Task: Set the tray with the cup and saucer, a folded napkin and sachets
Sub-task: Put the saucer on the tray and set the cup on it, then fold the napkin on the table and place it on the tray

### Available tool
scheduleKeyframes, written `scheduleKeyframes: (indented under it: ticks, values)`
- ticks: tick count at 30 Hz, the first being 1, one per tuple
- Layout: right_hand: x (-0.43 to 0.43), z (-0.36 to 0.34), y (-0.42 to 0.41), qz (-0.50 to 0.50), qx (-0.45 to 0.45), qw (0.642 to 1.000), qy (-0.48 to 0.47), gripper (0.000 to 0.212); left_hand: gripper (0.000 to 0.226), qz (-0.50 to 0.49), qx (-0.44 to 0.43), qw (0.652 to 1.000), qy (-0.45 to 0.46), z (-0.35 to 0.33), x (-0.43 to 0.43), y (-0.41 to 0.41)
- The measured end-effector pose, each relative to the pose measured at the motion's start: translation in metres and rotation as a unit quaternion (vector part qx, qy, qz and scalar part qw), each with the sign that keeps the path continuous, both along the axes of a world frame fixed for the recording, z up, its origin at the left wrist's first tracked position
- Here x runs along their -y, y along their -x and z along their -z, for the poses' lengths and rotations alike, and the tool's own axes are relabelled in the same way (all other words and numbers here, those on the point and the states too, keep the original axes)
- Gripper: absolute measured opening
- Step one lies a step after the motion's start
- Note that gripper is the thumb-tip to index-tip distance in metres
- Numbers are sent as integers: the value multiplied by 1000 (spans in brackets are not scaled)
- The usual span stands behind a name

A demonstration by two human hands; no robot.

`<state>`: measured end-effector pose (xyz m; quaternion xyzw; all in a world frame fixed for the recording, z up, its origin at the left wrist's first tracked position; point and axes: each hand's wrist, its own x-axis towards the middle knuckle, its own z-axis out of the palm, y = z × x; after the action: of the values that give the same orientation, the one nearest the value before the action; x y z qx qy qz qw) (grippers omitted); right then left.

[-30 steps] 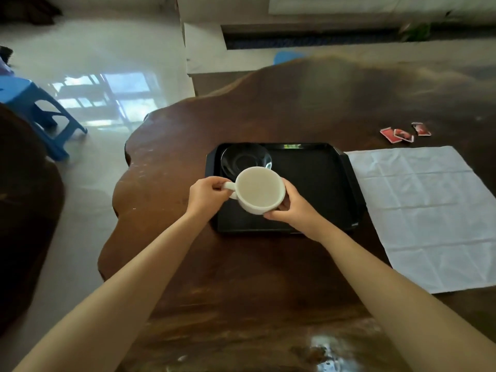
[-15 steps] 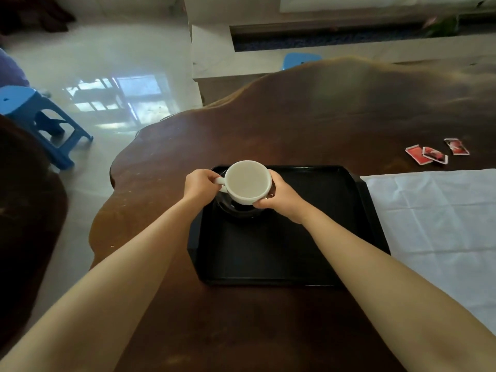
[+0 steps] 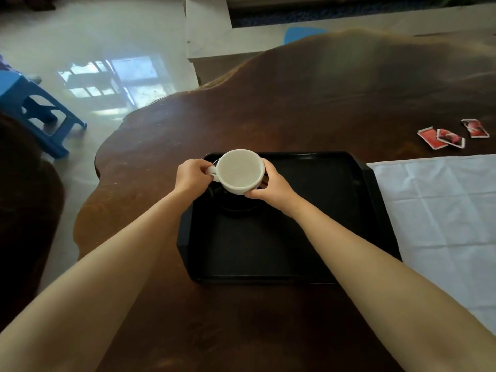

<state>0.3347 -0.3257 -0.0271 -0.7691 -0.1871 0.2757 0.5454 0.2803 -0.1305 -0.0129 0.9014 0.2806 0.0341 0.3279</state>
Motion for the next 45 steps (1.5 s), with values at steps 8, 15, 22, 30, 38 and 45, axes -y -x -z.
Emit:
scheduleKeyframes:
  ticks: [8, 15, 22, 30, 38, 45]
  values:
    - [20, -18, 7, -3, 58, 989, 136, 90, 54, 66, -62, 996, -17, -26, 0, 27]
    - [82, -61, 45, -107, 140, 905, 388, 85, 70, 153, -167, 974, -22, -68, 36, 83]
    - [158, -87, 128, -162, 139, 835, 507, 77, 71, 342, -286, 895, -25, -75, 125, 145]
    - [243, -119, 171, -200, 28, 819, 537, 79, 61, 455, -283, 844, -37, -104, 211, 165]
    - [331, -140, 147, -227, 21, 815, 533, 64, 55, 466, -261, 844, -57, -134, 298, 151]
    - [414, -144, 115, -248, 27, 827, 504, 62, 54, 447, -271, 851, -50, -124, 390, 146]
